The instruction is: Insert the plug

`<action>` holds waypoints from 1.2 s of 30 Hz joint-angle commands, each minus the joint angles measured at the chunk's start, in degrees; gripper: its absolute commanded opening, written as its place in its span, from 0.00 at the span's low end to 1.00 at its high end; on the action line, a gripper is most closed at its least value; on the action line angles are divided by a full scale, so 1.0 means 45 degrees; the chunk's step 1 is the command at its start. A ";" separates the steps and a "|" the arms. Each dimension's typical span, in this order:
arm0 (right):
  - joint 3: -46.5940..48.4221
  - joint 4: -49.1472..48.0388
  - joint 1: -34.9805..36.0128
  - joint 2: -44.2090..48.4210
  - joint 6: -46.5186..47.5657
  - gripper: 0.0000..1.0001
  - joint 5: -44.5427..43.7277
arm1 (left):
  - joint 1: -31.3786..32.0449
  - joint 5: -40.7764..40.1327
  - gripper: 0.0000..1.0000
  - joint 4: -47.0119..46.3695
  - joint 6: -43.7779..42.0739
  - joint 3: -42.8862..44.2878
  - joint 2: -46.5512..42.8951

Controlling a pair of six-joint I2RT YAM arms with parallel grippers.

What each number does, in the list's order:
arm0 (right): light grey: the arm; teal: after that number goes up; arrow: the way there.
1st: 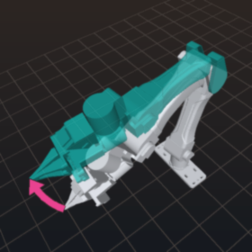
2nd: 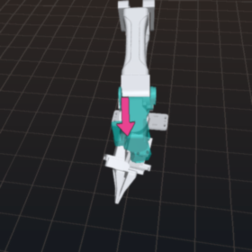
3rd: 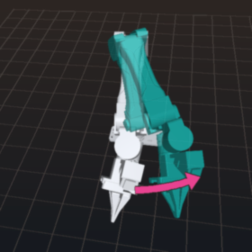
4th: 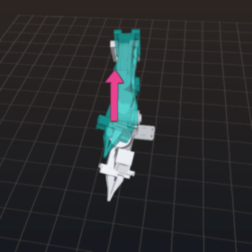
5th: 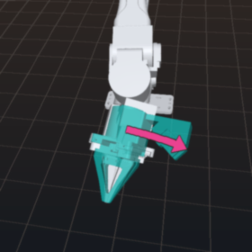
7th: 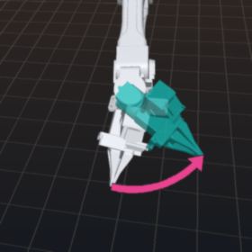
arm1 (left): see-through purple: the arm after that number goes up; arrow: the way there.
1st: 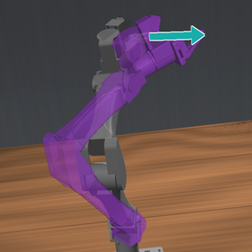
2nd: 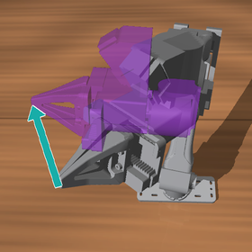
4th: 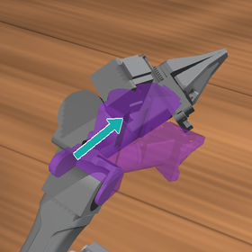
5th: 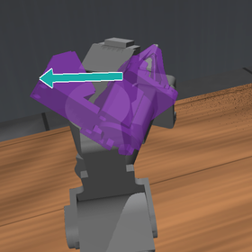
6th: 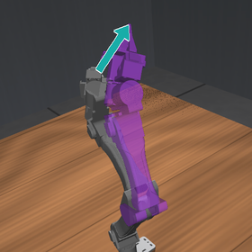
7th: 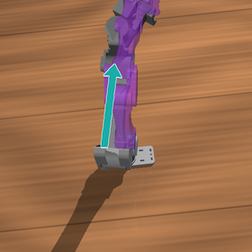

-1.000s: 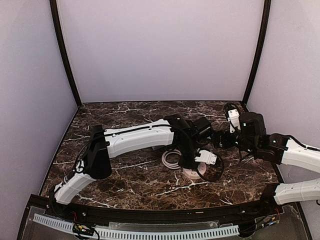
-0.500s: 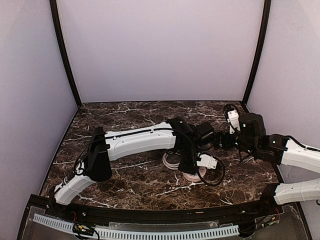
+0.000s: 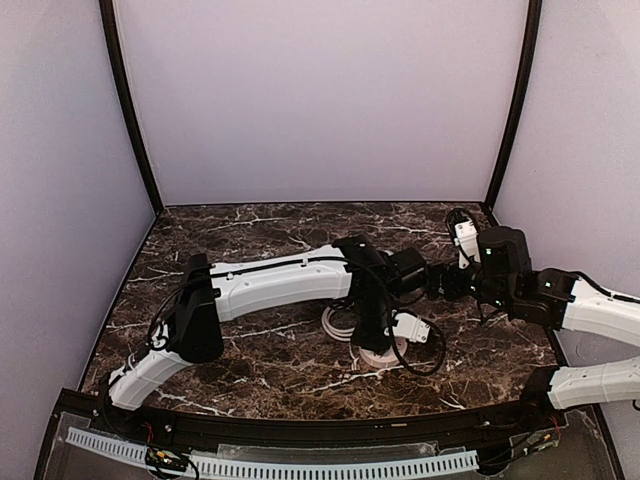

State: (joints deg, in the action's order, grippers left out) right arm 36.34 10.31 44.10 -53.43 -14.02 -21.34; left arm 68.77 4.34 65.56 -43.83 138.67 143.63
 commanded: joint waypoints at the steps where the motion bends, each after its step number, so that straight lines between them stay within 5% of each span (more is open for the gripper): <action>1: -0.0165 -0.0299 -0.0112 -0.0011 -0.0069 0.99 0.0048 | 0.0054 0.0417 0.01 0.1495 -0.0071 -0.0836 -0.0359; 36: -0.0126 -0.0585 -0.0131 -0.0874 0.0247 0.99 -0.0160 | -0.0420 0.1431 0.01 0.0886 -0.1997 0.0233 0.2054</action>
State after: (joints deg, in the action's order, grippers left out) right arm 36.29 9.32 44.10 -56.69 -13.56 -21.89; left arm 66.72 10.48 68.31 -51.07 141.73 146.06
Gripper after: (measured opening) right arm 0.986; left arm 0.242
